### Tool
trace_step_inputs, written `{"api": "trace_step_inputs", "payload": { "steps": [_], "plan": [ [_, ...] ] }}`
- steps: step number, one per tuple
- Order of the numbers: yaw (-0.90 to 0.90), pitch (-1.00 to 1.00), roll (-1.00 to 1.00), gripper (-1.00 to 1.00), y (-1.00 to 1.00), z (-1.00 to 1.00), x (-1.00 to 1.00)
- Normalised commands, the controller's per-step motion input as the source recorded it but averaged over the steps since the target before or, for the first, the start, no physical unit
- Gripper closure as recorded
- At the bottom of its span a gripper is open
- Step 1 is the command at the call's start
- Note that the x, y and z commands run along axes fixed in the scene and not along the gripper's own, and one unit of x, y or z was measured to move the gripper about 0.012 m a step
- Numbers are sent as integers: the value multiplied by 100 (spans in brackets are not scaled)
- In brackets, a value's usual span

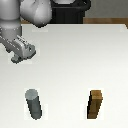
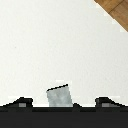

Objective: Put the loop with the handle onto the peg.

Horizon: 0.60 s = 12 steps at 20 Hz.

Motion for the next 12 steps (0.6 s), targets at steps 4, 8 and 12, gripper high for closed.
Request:
{"api": "trace_step_inputs", "payload": {
  "steps": [4,8,12],
  "plan": [
    [0,0,0,-100,0,-50,0],
    [0,0,0,-100,0,0,0],
    [0,0,0,100,0,0,0]
  ]
}}
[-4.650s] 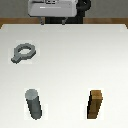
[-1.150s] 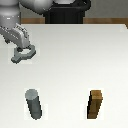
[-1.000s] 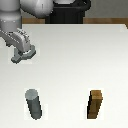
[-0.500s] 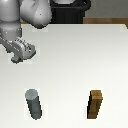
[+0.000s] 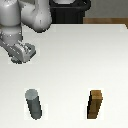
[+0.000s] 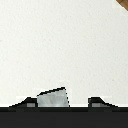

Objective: Put the loop with the handle onto the peg.

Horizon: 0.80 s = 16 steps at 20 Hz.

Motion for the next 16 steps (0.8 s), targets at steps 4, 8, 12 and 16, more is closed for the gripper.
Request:
{"api": "trace_step_inputs", "payload": {
  "steps": [4,8,12,16],
  "plan": [
    [0,0,0,100,0,0,0],
    [0,0,0,100,0,0,0],
    [0,0,0,100,0,50,0],
    [0,0,0,100,0,75,0]
  ]
}}
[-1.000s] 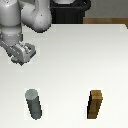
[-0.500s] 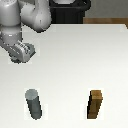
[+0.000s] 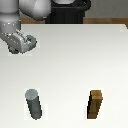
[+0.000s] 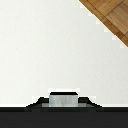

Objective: Put the loop with the handle onto the peg.

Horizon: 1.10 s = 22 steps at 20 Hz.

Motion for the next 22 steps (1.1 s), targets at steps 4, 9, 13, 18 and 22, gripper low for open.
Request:
{"api": "trace_step_inputs", "payload": {
  "steps": [4,9,13,18,22],
  "plan": [
    [0,0,0,100,0,100,0],
    [0,0,0,100,0,80,0],
    [-51,0,0,100,0,0,0],
    [-96,0,0,100,0,0,0],
    [-95,0,0,100,0,0,0]
  ]
}}
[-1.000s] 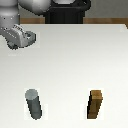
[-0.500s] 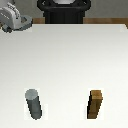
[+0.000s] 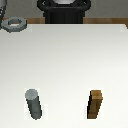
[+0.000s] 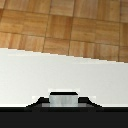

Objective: Put the loop with the handle onto the peg.

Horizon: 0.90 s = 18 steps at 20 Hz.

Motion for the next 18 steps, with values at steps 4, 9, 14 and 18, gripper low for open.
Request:
{"api": "trace_step_inputs", "payload": {
  "steps": [4,9,14,18],
  "plan": [
    [-95,0,0,100,0,0,0],
    [-96,0,0,100,0,0,0],
    [-36,0,0,100,0,0,0],
    [0,0,0,100,0,0,75]
  ]
}}
